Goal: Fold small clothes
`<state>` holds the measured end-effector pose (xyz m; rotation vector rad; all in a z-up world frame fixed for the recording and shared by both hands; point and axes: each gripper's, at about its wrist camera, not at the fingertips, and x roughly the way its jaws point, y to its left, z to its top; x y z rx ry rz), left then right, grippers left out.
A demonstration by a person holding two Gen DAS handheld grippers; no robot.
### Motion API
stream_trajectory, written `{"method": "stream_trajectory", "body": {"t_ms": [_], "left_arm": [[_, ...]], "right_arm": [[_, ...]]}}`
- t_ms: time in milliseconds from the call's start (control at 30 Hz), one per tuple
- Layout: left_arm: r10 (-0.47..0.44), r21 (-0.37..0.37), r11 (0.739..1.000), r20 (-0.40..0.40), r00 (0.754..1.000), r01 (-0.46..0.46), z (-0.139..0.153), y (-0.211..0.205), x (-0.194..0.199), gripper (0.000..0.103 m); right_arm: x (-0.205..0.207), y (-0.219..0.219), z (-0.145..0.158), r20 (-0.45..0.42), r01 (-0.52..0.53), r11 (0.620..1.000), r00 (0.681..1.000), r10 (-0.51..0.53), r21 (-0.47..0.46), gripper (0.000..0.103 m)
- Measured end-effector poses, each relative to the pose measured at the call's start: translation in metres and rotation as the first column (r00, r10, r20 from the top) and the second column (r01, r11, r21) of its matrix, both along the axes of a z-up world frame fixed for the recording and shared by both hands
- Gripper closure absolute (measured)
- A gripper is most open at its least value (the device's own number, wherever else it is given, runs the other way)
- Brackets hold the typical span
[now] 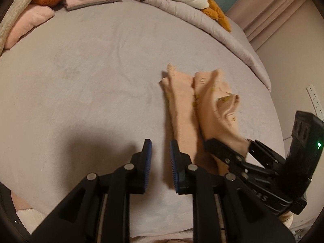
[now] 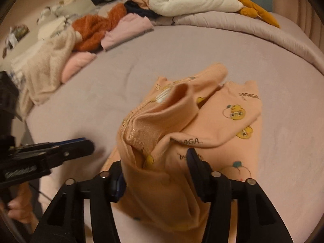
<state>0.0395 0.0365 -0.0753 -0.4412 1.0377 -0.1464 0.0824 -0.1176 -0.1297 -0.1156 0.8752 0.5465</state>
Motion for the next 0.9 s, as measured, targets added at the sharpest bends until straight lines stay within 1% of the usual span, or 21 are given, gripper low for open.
{"method": "stream_trajectory", "body": {"t_ms": [33, 100, 133, 167, 233, 333, 400, 467, 567, 600, 633, 700, 767, 833, 900], "left_arm": [[-0.006, 0.001, 1.0, 0.008, 1.0, 0.006, 0.003, 0.0, -0.002, 0.078], [-0.027, 0.003, 1.0, 0.033, 0.999, 0.027, 0.012, -0.005, 0.001, 0.072], [-0.037, 0.0, 0.999, 0.046, 0.998, 0.038, 0.015, -0.007, 0.001, 0.067], [-0.048, -0.006, 0.999, 0.06, 0.997, 0.049, 0.02, -0.01, 0.004, 0.065], [-0.063, -0.02, 0.998, 0.074, 0.995, 0.064, 0.026, -0.014, 0.006, 0.058], [-0.107, -0.046, 0.993, 0.075, 0.992, 0.11, 0.03, -0.024, 0.015, 0.054], [-0.13, -0.051, 0.99, 0.069, 0.989, 0.133, 0.031, -0.03, 0.018, 0.054], [-0.154, -0.044, 0.987, 0.071, 0.985, 0.158, 0.03, -0.039, 0.022, 0.049], [-0.188, -0.017, 0.982, 0.028, 0.982, 0.189, 0.017, -0.05, 0.026, 0.048], [-0.193, -0.012, 0.981, 0.008, 0.981, 0.193, 0.011, -0.053, 0.027, 0.048], [-0.202, -0.008, 0.979, -0.015, 0.979, 0.201, 0.004, -0.054, 0.027, 0.048], [-0.205, 0.004, 0.979, -0.049, 0.978, 0.205, -0.007, -0.056, 0.027, 0.049], [-0.195, 0.012, 0.98, -0.078, 0.978, 0.197, -0.018, -0.053, 0.025, 0.05], [-0.19, -0.002, 0.982, -0.096, 0.977, 0.191, -0.026, -0.049, 0.022, 0.05], [-0.175, -0.012, 0.985, -0.116, 0.978, 0.174, -0.034, -0.043, 0.017, 0.049]], "right_arm": [[-0.005, -0.005, 0.005, 0.01, 0.006, 1.0, 1.0, -0.006, 0.014, 0.044], [-0.012, -0.013, 0.008, 0.026, 0.024, 0.999, 0.999, -0.025, 0.028, 0.036], [-0.016, -0.018, 0.011, 0.033, 0.036, 0.999, 0.999, -0.037, 0.037, 0.035], [-0.018, -0.025, 0.013, 0.035, 0.046, 0.998, 0.998, -0.048, 0.053, 0.035], [-0.021, -0.038, 0.016, 0.022, 0.068, 0.994, 0.997, -0.07, 0.084, 0.035], [-0.024, -0.058, 0.022, 0.015, 0.096, 0.984, 0.995, -0.099, 0.151, 0.034], [-0.023, -0.066, 0.022, 0.02, 0.138, 0.98, 0.99, -0.143, 0.145, 0.033], [-0.019, -0.074, 0.021, 0.026, 0.185, 0.973, 0.981, -0.19, 0.139, 0.033], [-0.009, -0.076, 0.015, 0.01, 0.217, 0.966, 0.975, -0.22, 0.14, 0.034], [-0.005, -0.073, 0.013, 0.012, 0.217, 0.967, 0.975, -0.22, 0.135, 0.035], [-0.003, -0.068, 0.011, 0.019, 0.206, 0.97, 0.978, -0.21, 0.127, 0.038], [0.001, -0.061, 0.009, 0.021, 0.18, 0.977, 0.983, -0.184, 0.114, 0.055], [0.009, -0.052, 0.001, -0.003, 0.156, 0.984, 0.988, -0.156, 0.088, 0.063], [0.018, -0.037, -0.008, -0.022, 0.134, 0.989, 0.991, -0.133, 0.056, 0.068], [0.023, -0.026, -0.012, -0.02, 0.118, 0.993, 0.993, -0.117, 0.024, 0.068]]}}
